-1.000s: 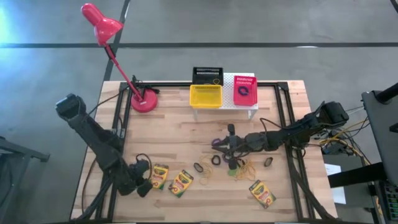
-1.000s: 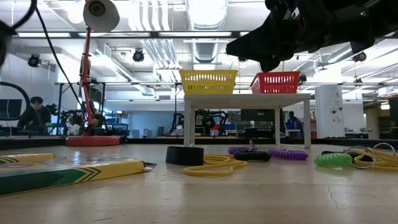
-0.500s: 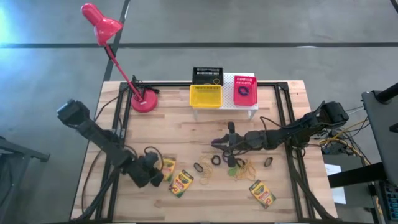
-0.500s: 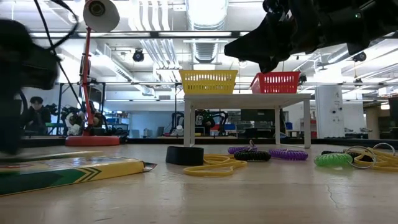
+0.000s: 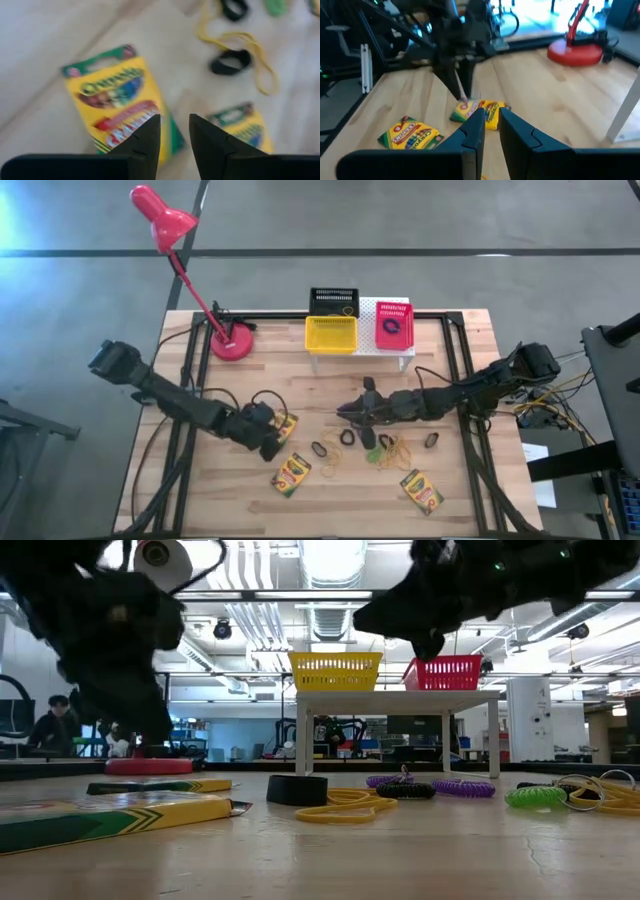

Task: Pick & Place Office Desk Supplies
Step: Put the yellow crayon box into the yellow bin on the shelf

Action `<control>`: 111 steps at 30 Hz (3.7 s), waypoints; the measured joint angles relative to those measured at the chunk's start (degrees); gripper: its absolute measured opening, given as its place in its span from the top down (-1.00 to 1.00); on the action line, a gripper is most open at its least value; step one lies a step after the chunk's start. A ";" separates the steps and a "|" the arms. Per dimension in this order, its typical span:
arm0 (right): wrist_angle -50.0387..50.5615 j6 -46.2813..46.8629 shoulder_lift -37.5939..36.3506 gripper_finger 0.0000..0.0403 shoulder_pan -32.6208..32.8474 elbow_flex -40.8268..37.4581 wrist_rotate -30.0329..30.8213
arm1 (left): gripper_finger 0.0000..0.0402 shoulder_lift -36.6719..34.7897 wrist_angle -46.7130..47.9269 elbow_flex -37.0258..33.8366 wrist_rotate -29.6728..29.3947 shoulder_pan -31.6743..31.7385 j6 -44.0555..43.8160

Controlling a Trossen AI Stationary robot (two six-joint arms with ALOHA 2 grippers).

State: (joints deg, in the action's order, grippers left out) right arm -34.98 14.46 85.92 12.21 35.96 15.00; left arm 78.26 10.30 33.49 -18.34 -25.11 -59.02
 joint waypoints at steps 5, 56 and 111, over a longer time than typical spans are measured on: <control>7.90 4.98 7.05 0.57 -2.43 9.09 -5.44 | 0.47 -0.88 1.85 0.30 2.49 -5.67 3.93; 62.80 9.03 50.56 0.07 -15.16 68.90 -36.66 | 0.47 -0.38 -23.84 -18.92 -12.39 -17.87 -0.83; 64.92 6.41 47.18 0.95 -12.86 70.67 -34.98 | 0.62 9.74 -33.79 -18.22 -21.55 -16.74 -0.91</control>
State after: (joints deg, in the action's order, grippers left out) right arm 29.94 20.88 133.11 -0.65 106.63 -19.97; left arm 88.00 -23.49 15.27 -39.89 -41.85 -59.93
